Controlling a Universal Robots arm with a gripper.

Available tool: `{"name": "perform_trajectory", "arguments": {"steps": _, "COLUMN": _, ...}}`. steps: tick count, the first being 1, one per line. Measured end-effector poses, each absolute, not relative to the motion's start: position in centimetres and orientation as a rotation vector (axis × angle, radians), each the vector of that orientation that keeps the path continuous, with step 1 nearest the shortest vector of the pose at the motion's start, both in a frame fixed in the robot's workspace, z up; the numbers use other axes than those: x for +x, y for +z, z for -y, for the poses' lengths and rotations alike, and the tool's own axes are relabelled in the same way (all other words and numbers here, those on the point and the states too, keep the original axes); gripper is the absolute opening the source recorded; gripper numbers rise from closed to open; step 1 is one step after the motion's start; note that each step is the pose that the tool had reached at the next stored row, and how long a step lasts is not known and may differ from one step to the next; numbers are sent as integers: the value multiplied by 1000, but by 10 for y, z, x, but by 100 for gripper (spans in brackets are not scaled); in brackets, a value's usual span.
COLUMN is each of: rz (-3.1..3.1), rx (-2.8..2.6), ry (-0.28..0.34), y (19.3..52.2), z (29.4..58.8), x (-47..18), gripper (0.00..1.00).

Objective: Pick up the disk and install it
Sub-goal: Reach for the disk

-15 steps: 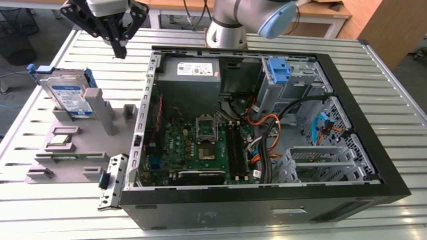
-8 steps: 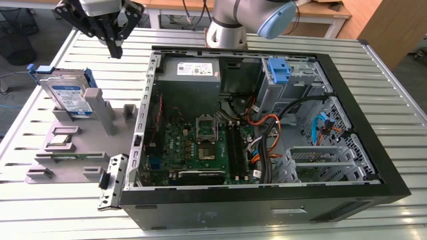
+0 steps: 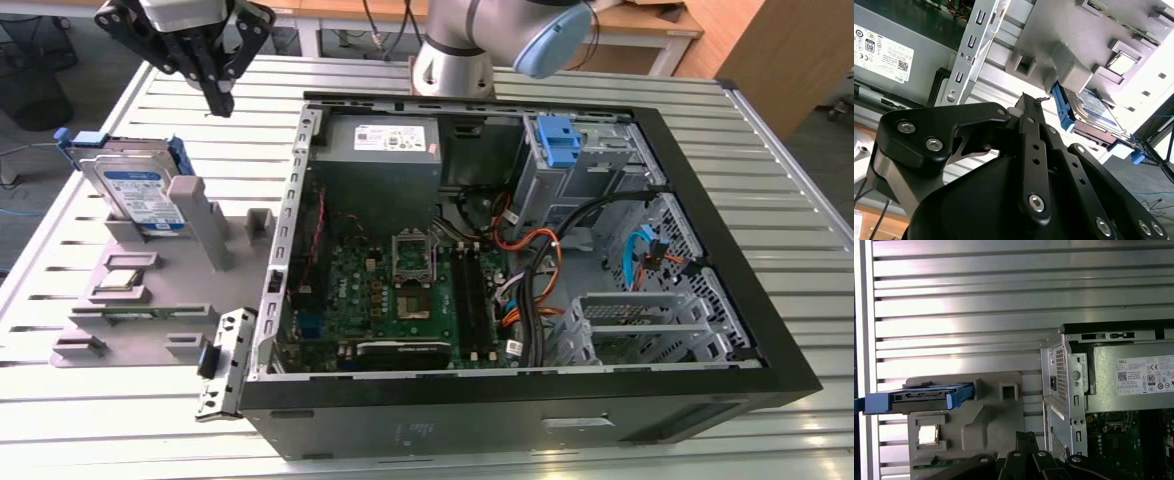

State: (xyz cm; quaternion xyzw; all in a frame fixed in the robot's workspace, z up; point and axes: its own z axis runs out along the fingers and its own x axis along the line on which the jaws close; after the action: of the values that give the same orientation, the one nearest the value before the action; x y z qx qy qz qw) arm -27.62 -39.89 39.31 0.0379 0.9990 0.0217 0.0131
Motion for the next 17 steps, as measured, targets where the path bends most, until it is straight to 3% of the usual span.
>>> {"name": "perform_trajectory", "arguments": {"steps": 17, "rz": -3112, "rx": 118, "ry": 68, "y": 393, "z": 399, "x": -295, "gripper": 10}}
